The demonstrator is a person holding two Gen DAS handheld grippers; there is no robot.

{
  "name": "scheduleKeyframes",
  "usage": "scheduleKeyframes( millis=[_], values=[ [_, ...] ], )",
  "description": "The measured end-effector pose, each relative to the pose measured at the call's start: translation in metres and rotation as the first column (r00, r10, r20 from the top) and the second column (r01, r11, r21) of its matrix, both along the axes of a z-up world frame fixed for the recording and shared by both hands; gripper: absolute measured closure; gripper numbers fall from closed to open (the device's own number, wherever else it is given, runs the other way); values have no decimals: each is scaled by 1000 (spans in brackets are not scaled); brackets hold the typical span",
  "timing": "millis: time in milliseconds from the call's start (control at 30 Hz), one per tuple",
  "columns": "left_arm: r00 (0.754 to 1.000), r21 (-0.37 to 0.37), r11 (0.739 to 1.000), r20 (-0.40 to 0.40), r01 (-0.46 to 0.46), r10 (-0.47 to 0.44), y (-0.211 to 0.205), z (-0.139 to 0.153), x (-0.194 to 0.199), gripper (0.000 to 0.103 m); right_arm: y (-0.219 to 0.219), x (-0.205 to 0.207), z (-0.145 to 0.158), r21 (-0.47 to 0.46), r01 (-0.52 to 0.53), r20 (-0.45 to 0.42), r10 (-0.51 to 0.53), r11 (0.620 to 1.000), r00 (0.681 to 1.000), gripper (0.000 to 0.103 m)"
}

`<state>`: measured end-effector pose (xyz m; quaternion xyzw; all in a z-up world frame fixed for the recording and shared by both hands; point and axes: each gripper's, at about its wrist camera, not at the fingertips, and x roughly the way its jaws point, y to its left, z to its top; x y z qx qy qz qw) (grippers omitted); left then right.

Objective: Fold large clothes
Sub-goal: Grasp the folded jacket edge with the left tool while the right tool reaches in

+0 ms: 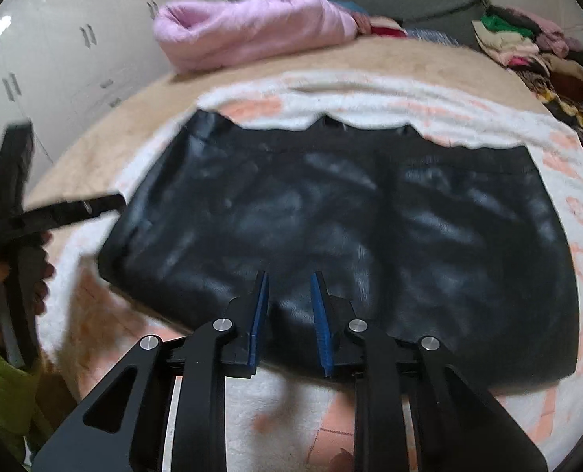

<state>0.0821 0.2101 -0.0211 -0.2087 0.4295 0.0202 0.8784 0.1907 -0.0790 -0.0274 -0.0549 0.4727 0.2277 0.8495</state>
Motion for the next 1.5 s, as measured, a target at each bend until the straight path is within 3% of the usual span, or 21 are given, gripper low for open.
scheduleKeyframes(
  millis=[100,267,433,500,567,600,667,733,867,1033,1167,1200,1233,1267,1367,1433,1467,1500],
  values=[
    [1000,-44,999,-18,8,-9,6,-7,22,10,7,4,-22,-45,9,-56,-12,999,998,82],
    [995,-46,999,-94,26,-30,15,-23,68,10,12,2,-46,-75,9,-34,-12,997,999,82],
    [988,-144,988,-141,46,-67,23,-44,100,10,1,21,-28,-6,-10,-114,9,1000,993,86],
    [988,-165,986,-139,39,-62,28,-46,105,10,0,35,-6,13,-8,-48,8,1000,999,86],
    [991,-189,981,-115,44,-66,29,-46,105,24,1,56,12,8,17,15,-17,1000,1000,86],
    [992,-223,973,-100,57,-81,29,-46,106,45,1,74,18,24,31,29,-31,999,999,86],
    [992,-208,977,-97,56,-78,27,-43,105,50,6,101,19,20,50,45,-51,999,998,86],
    [993,-176,981,-69,82,-95,21,-35,101,66,13,129,9,9,71,26,-71,997,997,87],
    [992,-166,980,-31,113,-119,17,-18,98,75,15,163,-47,-34,104,-132,-108,994,985,88],
    [989,-133,982,-42,133,-140,12,-8,106,78,17,159,-48,-13,114,-110,-115,993,987,89],
    [988,-131,982,-47,139,-147,13,-8,105,78,16,122,-12,49,30,-3,-29,998,1000,70],
    [988,-131,981,-48,141,-148,13,-7,106,79,19,101,0,80,-21,41,18,997,999,49],
    [987,-129,981,-48,144,-151,13,-6,106,79,24,83,6,87,-67,74,60,994,995,36],
    [987,-124,981,-49,147,-154,13,-5,106,79,31,65,11,81,-114,110,105,990,988,36],
    [985,-109,981,-49,157,-163,12,-3,108,79,56,9,14,28,-252,204,241,967,949,25],
    [985,-113,981,-50,157,-164,12,-1,108,79,79,-23,7,-60,-324,262,328,944,908,15],
    [985,-111,981,-52,158,-164,11,-1,108,79,91,-37,3,-113,-340,297,358,934,885,15],
    [985,-110,981,-54,158,-165,11,-1,109,79,106,-56,-3,-181,-380,336,420,907,843,15]
  ],
)
